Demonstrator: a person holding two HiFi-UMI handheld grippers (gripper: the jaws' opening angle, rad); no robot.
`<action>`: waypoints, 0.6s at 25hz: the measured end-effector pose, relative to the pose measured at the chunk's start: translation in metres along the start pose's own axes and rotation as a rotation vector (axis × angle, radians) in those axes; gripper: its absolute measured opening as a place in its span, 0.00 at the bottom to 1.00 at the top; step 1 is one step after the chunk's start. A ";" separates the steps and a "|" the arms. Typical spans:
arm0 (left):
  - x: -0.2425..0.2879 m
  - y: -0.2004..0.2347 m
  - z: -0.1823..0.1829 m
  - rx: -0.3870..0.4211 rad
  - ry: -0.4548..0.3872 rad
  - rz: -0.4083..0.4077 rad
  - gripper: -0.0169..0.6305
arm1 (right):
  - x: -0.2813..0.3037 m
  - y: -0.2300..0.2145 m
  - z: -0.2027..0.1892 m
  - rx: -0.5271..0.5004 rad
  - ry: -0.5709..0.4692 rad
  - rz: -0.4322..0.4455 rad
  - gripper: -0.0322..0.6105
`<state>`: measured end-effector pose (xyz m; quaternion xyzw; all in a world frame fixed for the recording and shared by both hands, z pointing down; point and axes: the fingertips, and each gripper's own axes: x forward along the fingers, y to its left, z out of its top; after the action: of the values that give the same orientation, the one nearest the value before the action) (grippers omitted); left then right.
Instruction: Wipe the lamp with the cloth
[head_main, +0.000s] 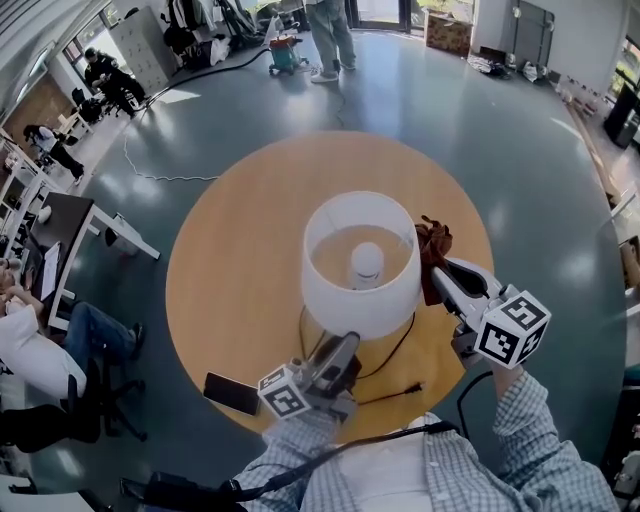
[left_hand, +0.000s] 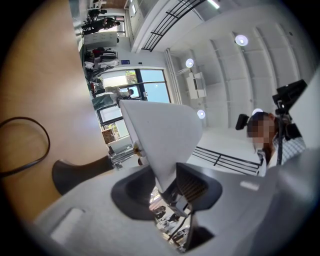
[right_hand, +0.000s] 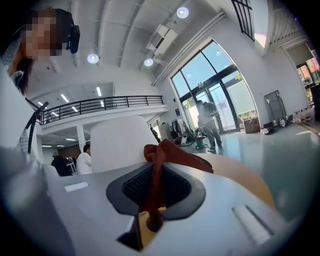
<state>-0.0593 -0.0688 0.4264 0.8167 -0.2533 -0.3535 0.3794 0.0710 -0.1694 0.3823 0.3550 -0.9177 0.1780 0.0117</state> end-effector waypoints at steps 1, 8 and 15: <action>0.000 0.000 0.000 0.000 0.000 0.000 0.23 | 0.000 -0.002 -0.004 0.006 0.012 0.004 0.13; -0.007 0.001 -0.004 0.013 -0.004 0.011 0.23 | 0.005 0.004 0.025 -0.036 -0.025 0.119 0.13; -0.001 0.003 -0.002 0.015 -0.011 0.013 0.23 | 0.034 0.025 0.102 -0.177 -0.082 0.331 0.13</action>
<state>-0.0585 -0.0691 0.4298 0.8159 -0.2635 -0.3535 0.3741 0.0400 -0.2083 0.2842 0.2036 -0.9754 0.0812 -0.0240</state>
